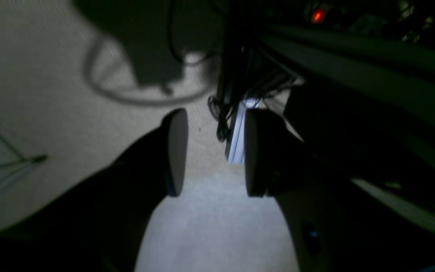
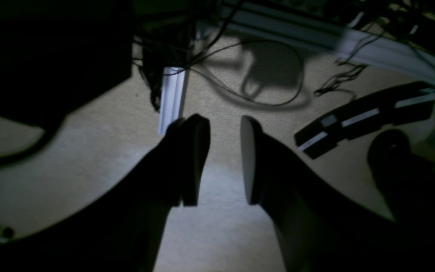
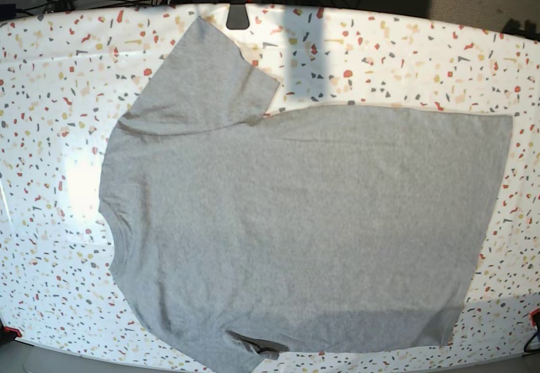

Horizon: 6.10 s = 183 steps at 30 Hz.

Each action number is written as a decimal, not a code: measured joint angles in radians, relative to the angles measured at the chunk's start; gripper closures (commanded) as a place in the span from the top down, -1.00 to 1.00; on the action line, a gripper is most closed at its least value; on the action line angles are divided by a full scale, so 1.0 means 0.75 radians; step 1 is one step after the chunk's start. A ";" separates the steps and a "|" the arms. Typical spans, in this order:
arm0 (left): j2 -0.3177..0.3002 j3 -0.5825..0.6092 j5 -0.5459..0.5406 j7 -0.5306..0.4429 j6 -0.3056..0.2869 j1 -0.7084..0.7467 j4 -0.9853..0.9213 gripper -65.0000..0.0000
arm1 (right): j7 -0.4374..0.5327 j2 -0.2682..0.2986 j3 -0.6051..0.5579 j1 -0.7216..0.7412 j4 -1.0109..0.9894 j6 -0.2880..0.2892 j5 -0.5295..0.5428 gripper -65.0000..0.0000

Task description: Fold the T-shirt properly

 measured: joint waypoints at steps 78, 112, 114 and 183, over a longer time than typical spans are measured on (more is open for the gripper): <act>-0.908 0.384 0.686 0.012 -0.367 -0.345 0.910 -0.29 | -0.514 0.604 0.659 -0.856 2.119 0.254 0.212 -0.41; -0.906 0.382 0.336 0.175 -0.413 -0.315 0.909 -1.00 | -0.380 0.733 -0.168 -0.230 1.686 0.267 -0.557 0.02; -0.906 0.382 0.336 0.175 -0.412 -0.315 0.909 -1.00 | -0.375 0.733 -0.208 -0.176 1.638 0.263 -0.558 0.02; -0.678 -0.326 -0.387 0.219 -0.563 0.470 1.460 -1.00 | -0.497 0.803 0.048 -0.734 2.084 0.050 -0.106 -1.00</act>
